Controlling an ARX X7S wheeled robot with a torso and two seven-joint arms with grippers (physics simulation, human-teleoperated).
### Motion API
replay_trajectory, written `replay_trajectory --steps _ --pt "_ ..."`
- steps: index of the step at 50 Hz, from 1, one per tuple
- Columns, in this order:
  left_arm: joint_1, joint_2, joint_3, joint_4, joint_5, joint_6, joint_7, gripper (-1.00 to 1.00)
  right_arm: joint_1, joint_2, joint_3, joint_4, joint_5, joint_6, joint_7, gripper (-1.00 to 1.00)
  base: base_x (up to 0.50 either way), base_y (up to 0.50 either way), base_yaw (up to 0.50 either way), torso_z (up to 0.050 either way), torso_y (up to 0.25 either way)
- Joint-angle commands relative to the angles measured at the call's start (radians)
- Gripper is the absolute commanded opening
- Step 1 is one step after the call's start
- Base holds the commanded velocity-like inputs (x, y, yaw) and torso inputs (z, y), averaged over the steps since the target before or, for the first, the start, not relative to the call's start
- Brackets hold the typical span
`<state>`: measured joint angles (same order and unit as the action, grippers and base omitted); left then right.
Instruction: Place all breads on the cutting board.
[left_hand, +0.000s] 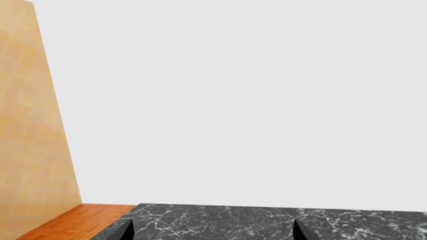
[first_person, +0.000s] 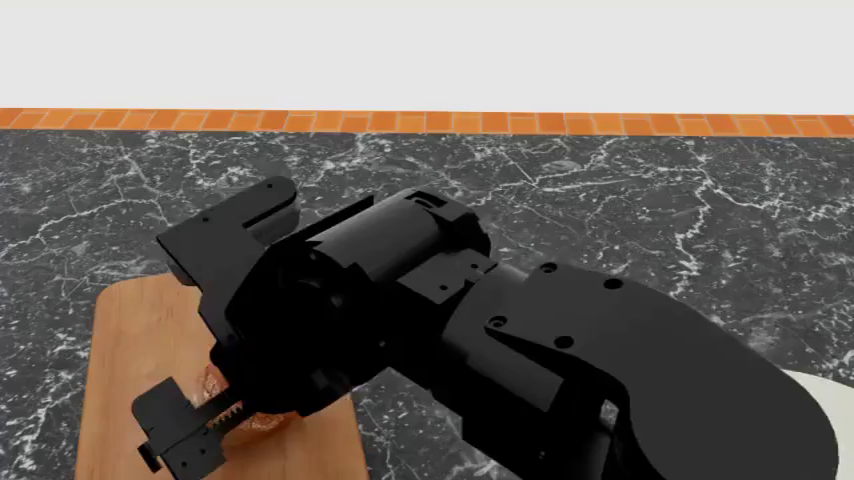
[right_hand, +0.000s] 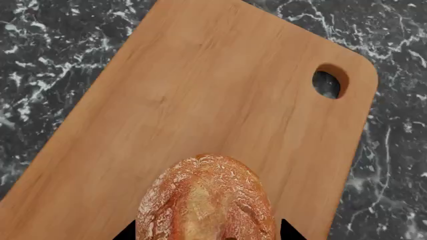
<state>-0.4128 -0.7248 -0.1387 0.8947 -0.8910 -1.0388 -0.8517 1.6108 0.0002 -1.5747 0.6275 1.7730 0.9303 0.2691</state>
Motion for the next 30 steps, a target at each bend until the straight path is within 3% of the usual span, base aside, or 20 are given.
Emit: replay_trajectory --steps 1,11,23,30 --pt "0.026 0.001 0.026 -0.015 0.047 0.047 0.022 1.0 0.119 0.0 -0.002 -0.055 0.027 -0.036 0.006 1.0 0.0 0.0 0.0 0.0 0.0" --pt "-0.001 -0.005 0.018 0.002 0.005 0.014 0.001 1.0 0.258 0.05 0.046 -0.159 0.092 -0.065 0.051 1.0 0.0 0.0 0.0 0.0 0.0" --pt "-0.044 -0.008 0.037 0.01 -0.032 -0.025 -0.024 1.0 0.441 0.43 0.237 -0.422 0.187 -0.103 0.188 1.0 0.0 0.0 0.0 0.0 0.0" --pt "-0.099 -0.018 0.002 0.026 -0.118 -0.08 -0.068 1.0 0.409 0.634 0.288 -0.62 0.217 -0.161 0.316 1.0 0.0 0.0 0.0 0.0 0.0"
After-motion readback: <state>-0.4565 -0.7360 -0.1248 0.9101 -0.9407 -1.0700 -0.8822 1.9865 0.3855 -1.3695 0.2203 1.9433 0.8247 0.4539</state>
